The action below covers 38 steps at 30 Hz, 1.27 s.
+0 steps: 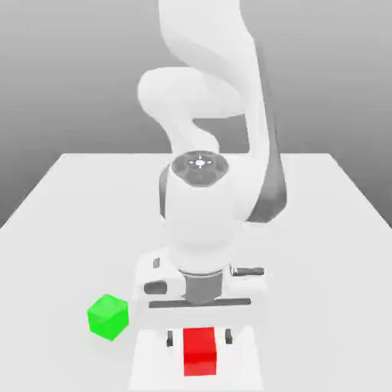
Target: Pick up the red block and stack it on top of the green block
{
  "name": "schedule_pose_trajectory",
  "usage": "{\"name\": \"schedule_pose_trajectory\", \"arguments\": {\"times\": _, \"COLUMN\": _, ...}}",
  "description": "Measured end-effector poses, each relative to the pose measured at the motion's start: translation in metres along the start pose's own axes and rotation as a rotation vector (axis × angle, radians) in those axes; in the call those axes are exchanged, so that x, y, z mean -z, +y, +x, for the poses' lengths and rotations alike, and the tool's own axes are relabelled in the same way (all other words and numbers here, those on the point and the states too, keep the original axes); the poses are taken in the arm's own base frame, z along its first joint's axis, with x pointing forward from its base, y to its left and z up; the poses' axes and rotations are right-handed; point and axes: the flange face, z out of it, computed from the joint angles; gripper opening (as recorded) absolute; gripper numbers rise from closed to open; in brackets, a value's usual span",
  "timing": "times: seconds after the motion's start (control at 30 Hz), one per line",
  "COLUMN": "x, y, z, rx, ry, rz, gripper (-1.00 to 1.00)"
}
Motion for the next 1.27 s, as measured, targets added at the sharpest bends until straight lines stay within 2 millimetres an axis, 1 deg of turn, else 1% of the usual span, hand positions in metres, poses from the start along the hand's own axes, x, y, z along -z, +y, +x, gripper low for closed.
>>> {"name": "schedule_pose_trajectory", "arguments": {"times": 0.13, "x": 0.0, "y": 0.0, "z": 0.0, "rx": 0.0, "ry": 0.0, "rz": 0.0, "gripper": -1.0}}
{"name": "schedule_pose_trajectory", "arguments": {"times": 0.17, "x": -0.004, "y": 0.0, "z": 0.0, "rx": 0.0, "ry": 0.0, "rz": 0.0, "gripper": -1.0}}
{"name": "schedule_pose_trajectory", "arguments": {"times": 0.2, "x": 0.0, "y": 0.0, "z": 0.0, "rx": 0.0, "ry": 0.0, "rz": 0.0, "gripper": -1.0}}
{"name": "schedule_pose_trajectory", "arguments": {"times": 0.27, "x": 0.018, "y": -0.001, "z": 0.001, "rx": 0.0, "ry": 0.0, "rz": 0.0, "gripper": -1.0}}
{"name": "schedule_pose_trajectory", "arguments": {"times": 0.37, "x": 0.052, "y": 0.0, "z": 0.0, "rx": -0.001, "ry": 0.0, "rz": 0.0, "gripper": -1.0}}
{"name": "schedule_pose_trajectory", "arguments": {"times": 0.4, "x": 0.059, "y": 0.005, "z": 0.002, "rx": -0.03, "ry": -0.001, "rz": 0.001, "gripper": -1.0}}
{"name": "schedule_pose_trajectory", "arguments": {"times": 0.47, "x": 0.067, "y": 0.023, "z": 0.01, "rx": -0.129, "ry": -0.004, "rz": 0.004, "gripper": -1.0}}
{"name": "schedule_pose_trajectory", "arguments": {"times": 0.67, "x": 0.082, "y": 0.089, "z": 0.034, "rx": -0.48, "ry": -0.008, "rz": 0.01, "gripper": -1.0}}
{"name": "schedule_pose_trajectory", "arguments": {"times": 0.8, "x": 0.09, "y": 0.131, "z": 0.041, "rx": -0.707, "ry": -0.007, "rz": 0.009, "gripper": -1.0}}
{"name": "schedule_pose_trajectory", "arguments": {"times": 0.93, "x": 0.097, "y": 0.171, "z": 0.043, "rx": -0.929, "ry": -0.002, "rz": 0.004, "gripper": -1.0}}
{"name": "schedule_pose_trajectory", "arguments": {"times": 1.0, "x": 0.087, "y": 0.178, "z": 0.044, "rx": -0.976, "ry": 0.0, "rz": 0.002, "gripper": -1.0}}
{"name": "schedule_pose_trajectory", "arguments": {"times": 1.13, "x": 0.048, "y": 0.178, "z": 0.043, "rx": -0.986, "ry": 0.001, "rz": 0.001, "gripper": -1.0}}
{"name": "schedule_pose_trajectory", "arguments": {"times": 1.17, "x": 0.038, "y": 0.178, "z": 0.043, "rx": -0.986, "ry": 0.001, "rz": 0.001, "gripper": 1.0}}
{"name": "schedule_pose_trajectory", "arguments": {"times": 1.27, "x": 0.038, "y": 0.178, "z": 0.043, "rx": -0.986, "ry": 0.001, "rz": 0.001, "gripper": 1.0}}
